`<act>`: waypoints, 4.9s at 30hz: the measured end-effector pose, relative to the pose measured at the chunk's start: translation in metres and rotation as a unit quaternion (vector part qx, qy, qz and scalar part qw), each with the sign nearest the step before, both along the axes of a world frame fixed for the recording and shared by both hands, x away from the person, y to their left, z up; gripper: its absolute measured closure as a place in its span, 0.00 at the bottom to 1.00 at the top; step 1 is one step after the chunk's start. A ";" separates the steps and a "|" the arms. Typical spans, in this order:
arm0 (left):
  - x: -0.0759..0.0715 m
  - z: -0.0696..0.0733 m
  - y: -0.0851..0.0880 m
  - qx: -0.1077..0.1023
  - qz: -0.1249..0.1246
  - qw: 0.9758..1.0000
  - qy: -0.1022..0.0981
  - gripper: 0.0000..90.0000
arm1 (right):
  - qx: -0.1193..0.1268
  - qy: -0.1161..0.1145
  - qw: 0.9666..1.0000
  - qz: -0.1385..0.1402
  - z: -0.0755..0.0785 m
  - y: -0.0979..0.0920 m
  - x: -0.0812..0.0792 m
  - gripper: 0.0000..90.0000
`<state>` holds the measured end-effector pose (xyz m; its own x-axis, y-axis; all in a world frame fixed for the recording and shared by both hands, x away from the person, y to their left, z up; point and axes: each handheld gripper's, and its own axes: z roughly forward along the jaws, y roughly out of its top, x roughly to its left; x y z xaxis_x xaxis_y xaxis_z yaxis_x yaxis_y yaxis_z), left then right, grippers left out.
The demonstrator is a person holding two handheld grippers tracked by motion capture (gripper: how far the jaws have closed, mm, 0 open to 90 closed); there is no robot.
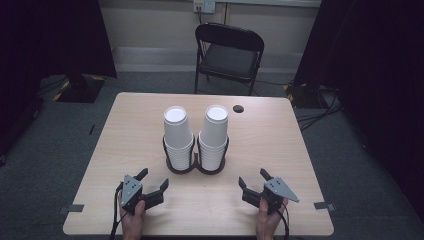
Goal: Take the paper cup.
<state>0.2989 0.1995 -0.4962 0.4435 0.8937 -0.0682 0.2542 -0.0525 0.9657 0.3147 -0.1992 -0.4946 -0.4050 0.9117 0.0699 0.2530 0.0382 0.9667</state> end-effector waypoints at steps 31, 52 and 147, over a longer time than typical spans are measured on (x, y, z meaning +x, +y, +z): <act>0.009 0.039 -0.002 -0.036 -0.076 0.996 0.015 0.19 | -0.005 0.006 1.000 0.023 0.000 0.000 -0.001 0.15; 0.011 0.087 -0.040 -0.010 -0.153 0.988 -0.022 0.25 | -0.006 0.015 0.999 0.028 0.000 0.001 0.000 0.16; 0.145 0.206 -0.150 0.144 -0.195 0.969 0.054 0.21 | -0.007 0.002 0.999 0.047 0.000 0.000 -0.002 0.15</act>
<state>0.4443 0.0490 -0.2900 0.7555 0.6483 0.0940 0.2592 -0.4276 0.8660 0.3128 -0.1993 -0.4944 -0.4880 0.8708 0.0597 0.2518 0.0750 0.9649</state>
